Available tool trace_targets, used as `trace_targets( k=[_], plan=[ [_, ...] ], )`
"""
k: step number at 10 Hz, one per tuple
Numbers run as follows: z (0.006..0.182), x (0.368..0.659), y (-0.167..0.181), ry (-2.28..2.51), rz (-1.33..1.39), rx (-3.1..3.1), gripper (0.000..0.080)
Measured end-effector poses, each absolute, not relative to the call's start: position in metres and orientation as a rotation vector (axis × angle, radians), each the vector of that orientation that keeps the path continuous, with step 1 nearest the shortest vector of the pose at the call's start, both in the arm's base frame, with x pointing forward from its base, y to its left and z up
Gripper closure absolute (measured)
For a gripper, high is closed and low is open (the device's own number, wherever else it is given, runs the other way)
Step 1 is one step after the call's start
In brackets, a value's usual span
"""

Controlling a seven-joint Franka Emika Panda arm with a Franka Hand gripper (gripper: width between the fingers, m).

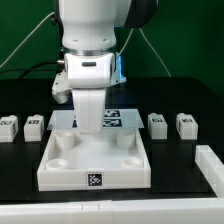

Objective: Assemble one leg

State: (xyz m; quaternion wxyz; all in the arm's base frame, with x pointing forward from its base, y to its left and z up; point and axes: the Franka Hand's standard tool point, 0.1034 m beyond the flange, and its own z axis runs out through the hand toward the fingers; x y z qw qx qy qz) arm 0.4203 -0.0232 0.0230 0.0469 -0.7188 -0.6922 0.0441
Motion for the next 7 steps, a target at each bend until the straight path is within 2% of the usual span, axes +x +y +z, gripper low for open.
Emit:
trace_targets(
  k=[1,7],
  plan=[
    [0.0231,0.4204,-0.0232,-2.112,0.135,-2.193,0.0744],
    [0.023,0.4204,-0.0232,-2.112,0.135,-2.193,0.0744]
  ],
)
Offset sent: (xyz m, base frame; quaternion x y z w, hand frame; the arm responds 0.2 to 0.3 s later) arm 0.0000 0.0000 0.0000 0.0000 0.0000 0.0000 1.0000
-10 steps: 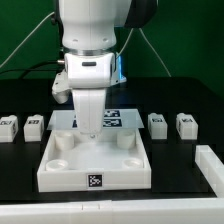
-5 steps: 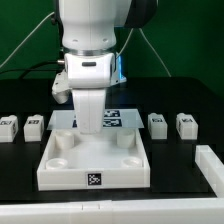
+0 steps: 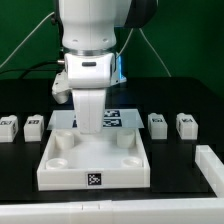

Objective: Assemble one leg

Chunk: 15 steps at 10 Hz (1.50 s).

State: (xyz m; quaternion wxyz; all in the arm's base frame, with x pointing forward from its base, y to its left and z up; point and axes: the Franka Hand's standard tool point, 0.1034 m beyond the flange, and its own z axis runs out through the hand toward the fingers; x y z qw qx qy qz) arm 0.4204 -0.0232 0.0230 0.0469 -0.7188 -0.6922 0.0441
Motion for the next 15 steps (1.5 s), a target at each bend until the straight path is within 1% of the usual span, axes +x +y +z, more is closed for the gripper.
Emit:
trace_targets(
  k=[3,4,6,9,13,15],
  plan=[
    [0.023,0.422,-0.022,-2.114,0.137,-2.189,0.0742],
    [0.023,0.43,-0.018,-2.121,0.137,-2.18,0.0742],
    [0.023,0.447,-0.001,-2.128,0.117,-2.185,0.0742],
    [0.024,0.465,0.035,-2.12,0.082,-2.204,0.0742],
    [0.024,0.49,0.06,-2.131,0.039,-2.205,0.0742],
    [0.024,0.496,0.063,-2.125,0.035,-2.212,0.0742]
  ],
)
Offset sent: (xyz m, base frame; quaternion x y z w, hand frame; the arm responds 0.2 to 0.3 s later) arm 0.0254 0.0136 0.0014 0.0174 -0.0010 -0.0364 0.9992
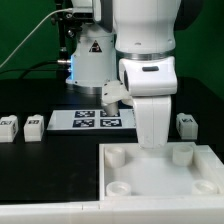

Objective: Assemble one leg

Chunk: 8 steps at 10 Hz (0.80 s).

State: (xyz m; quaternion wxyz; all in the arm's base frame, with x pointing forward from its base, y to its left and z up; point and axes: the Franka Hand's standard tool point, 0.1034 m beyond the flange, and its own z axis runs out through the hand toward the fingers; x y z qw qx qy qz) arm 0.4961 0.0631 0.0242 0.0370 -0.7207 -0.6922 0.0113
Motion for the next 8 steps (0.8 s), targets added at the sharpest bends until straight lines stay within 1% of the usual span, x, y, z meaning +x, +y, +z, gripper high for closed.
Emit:
trace_targets(
  k=[5,7,8],
  plan=[
    [0.0239,0.4952,0.0623,-2.114,0.041,-2.221,0.0742],
    [0.0239,0.4952,0.0621,-2.113,0.041,-2.221,0.041],
    [0.0239,0.4953,0.0619,-2.113,0.041,-2.221,0.041]
  ],
)
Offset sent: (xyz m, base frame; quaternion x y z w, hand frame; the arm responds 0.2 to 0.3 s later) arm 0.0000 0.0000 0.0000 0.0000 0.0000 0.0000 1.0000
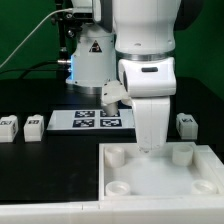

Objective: Assemble one leg

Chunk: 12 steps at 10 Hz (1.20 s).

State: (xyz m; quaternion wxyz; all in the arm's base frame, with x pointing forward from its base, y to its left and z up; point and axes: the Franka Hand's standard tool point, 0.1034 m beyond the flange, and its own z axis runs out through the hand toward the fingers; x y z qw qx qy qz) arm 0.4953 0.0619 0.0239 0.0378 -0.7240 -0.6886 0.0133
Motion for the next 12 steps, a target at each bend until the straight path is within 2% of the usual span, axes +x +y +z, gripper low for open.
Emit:
trace_targets(
  k=[1,2,9,12],
  plan=[
    [0.024,0.495,0.062,-2.112,0.041,-2.222,0.0244],
    [0.024,0.495,0.062,-2.112,0.041,-2.222,0.0169],
    [0.025,0.495,0.061,-2.101,0.04,-2.234,0.015],
    [0.045,0.484,0.074,-1.861,0.046,-2.461,0.015]
  ],
)
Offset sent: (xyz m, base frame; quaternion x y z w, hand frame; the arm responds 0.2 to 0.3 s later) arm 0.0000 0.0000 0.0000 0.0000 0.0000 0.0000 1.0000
